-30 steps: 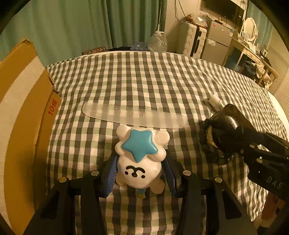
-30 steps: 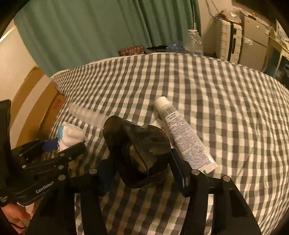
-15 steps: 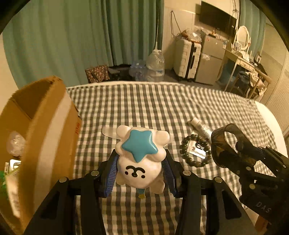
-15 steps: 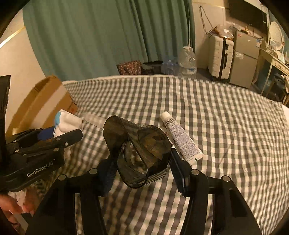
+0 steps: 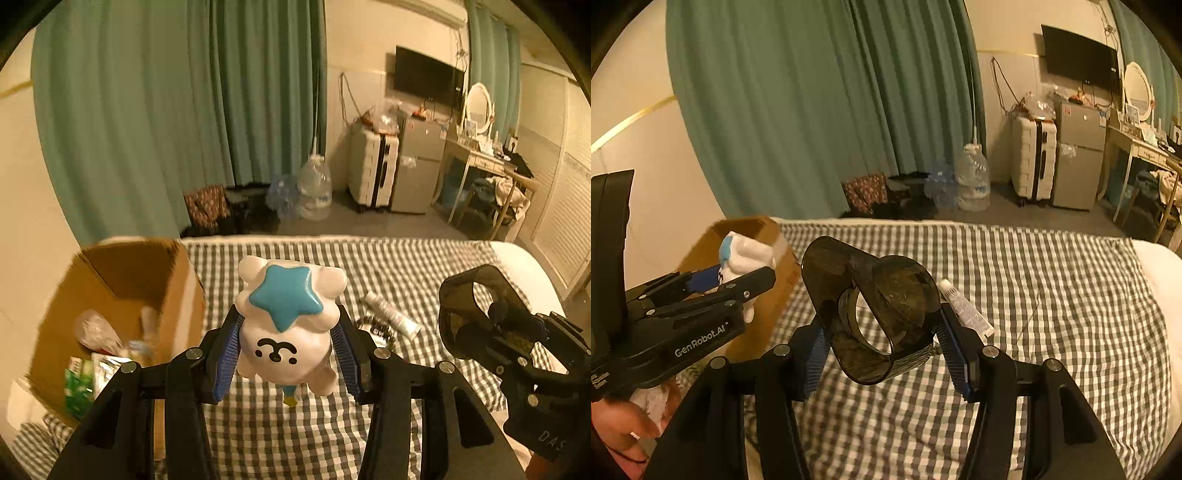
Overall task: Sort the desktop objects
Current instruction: 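Carry the plush toy and eyeglass case over the cardboard box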
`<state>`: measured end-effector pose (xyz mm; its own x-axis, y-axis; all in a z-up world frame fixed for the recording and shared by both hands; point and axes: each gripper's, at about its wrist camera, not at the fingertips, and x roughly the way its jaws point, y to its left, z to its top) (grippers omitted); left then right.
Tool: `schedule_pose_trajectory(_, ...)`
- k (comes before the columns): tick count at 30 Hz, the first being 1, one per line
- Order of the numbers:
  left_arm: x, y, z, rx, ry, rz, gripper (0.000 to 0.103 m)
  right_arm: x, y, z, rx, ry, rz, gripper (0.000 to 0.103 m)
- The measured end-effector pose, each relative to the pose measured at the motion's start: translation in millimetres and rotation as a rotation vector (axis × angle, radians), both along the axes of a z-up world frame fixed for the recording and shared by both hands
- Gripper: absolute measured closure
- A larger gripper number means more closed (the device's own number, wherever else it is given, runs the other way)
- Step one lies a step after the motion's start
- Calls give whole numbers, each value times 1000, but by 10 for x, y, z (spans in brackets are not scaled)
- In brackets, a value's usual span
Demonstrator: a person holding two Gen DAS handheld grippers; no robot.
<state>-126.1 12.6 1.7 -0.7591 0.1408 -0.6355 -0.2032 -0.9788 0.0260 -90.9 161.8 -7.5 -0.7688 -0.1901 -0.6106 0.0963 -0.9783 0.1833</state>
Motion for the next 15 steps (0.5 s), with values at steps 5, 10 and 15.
schedule_pose_trajectory(5, 154, -180, 304, 26, 57, 18, 55, 212, -149, 322, 29, 41, 13, 48)
schedule_pose_trajectory(10, 283, -428, 491, 40, 97, 39, 55, 379, -355, 522, 49, 73, 41, 48)
schedule_pose_trajectory(15, 380, -806, 526, 53, 99, 78, 55, 400, -751, 687, 84, 96, 98, 48)
